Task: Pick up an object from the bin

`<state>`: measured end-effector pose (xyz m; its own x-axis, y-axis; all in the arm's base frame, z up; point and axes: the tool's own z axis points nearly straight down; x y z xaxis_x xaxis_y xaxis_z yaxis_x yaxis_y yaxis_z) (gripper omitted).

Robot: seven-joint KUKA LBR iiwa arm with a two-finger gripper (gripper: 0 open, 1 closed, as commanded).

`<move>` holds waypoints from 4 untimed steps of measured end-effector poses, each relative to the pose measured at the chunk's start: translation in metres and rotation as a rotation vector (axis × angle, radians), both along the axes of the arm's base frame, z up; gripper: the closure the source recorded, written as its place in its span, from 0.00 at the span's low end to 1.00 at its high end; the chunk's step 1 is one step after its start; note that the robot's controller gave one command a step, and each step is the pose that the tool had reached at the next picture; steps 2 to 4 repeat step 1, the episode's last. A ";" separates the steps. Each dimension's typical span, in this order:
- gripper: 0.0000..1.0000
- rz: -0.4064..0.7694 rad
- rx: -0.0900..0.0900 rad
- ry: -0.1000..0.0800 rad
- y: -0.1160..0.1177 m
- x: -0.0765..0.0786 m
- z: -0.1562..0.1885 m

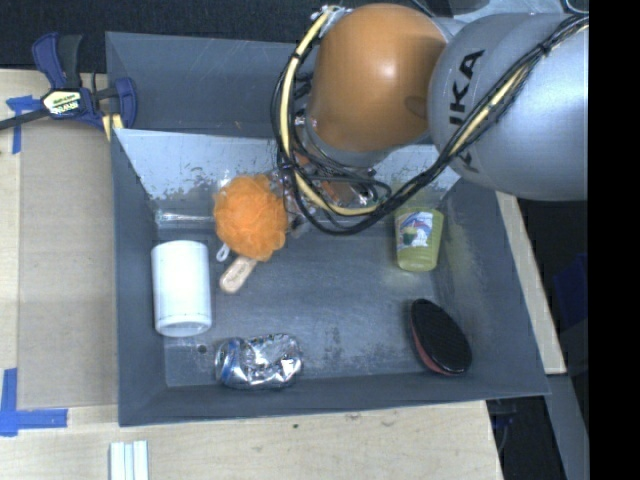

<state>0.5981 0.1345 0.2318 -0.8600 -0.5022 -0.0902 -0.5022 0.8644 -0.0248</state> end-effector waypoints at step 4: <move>1.00 0.044 -0.004 -0.006 -0.036 0.014 -0.007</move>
Offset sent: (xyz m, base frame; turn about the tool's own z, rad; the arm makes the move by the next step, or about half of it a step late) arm 0.0130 -0.0337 -0.0066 -0.0486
